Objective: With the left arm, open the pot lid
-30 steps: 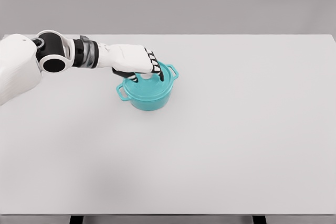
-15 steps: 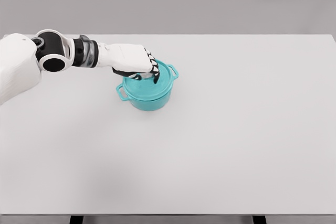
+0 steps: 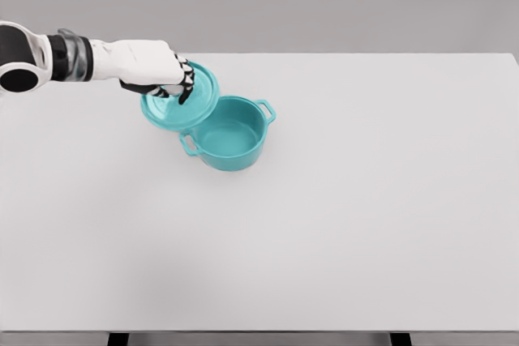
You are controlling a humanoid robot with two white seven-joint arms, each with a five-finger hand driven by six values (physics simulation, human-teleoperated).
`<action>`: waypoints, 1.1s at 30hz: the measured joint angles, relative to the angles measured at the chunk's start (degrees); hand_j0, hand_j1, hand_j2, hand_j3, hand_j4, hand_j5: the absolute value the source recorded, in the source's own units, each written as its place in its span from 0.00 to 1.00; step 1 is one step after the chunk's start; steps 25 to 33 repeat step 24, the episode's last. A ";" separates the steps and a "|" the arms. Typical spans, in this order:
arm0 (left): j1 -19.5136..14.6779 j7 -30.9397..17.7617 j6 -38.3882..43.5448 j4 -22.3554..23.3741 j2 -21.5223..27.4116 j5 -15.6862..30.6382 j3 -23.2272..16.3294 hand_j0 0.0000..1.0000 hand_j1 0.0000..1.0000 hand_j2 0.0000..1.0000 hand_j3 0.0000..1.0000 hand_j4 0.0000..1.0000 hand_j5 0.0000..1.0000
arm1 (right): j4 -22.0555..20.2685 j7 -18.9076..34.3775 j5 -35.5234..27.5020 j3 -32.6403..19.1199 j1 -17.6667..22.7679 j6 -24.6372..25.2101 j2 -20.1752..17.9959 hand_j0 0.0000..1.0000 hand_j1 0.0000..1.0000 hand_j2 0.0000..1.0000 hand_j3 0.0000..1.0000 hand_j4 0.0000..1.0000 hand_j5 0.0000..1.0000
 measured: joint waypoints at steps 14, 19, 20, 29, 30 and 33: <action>1.49 0.20 0.00 0.53 7.91 0.14 0.43 1.00 1.00 1.00 1.00 1.00 1.00 | 0.00 0.00 0.00 0.00 0.00 0.00 0.00 1.00 1.00 1.00 1.00 1.00 1.00; 2.81 0.26 0.01 5.82 8.11 1.47 0.46 1.00 1.00 1.00 1.00 1.00 1.00 | 0.00 0.00 0.00 0.00 0.00 0.00 0.00 1.00 1.00 1.00 1.00 1.00 1.00; 2.90 0.27 0.01 8.09 8.14 2.27 0.47 1.00 1.00 1.00 1.00 1.00 1.00 | 0.00 0.00 0.00 0.00 0.00 0.00 0.00 1.00 1.00 1.00 1.00 1.00 1.00; 2.81 0.35 0.00 16.39 8.25 3.83 0.52 1.00 1.00 1.00 1.00 1.00 1.00 | 0.00 0.00 0.01 0.00 0.00 0.00 0.00 1.00 1.00 1.00 1.00 1.00 1.00; 2.81 0.35 0.00 16.39 8.25 3.83 0.52 1.00 1.00 1.00 1.00 1.00 1.00 | 0.00 0.00 0.01 0.00 0.00 0.00 0.00 1.00 1.00 1.00 1.00 1.00 1.00; 2.81 0.35 0.00 16.39 8.25 3.83 0.52 1.00 1.00 1.00 1.00 1.00 1.00 | 0.00 0.00 0.01 0.00 0.00 0.00 0.00 1.00 1.00 1.00 1.00 1.00 1.00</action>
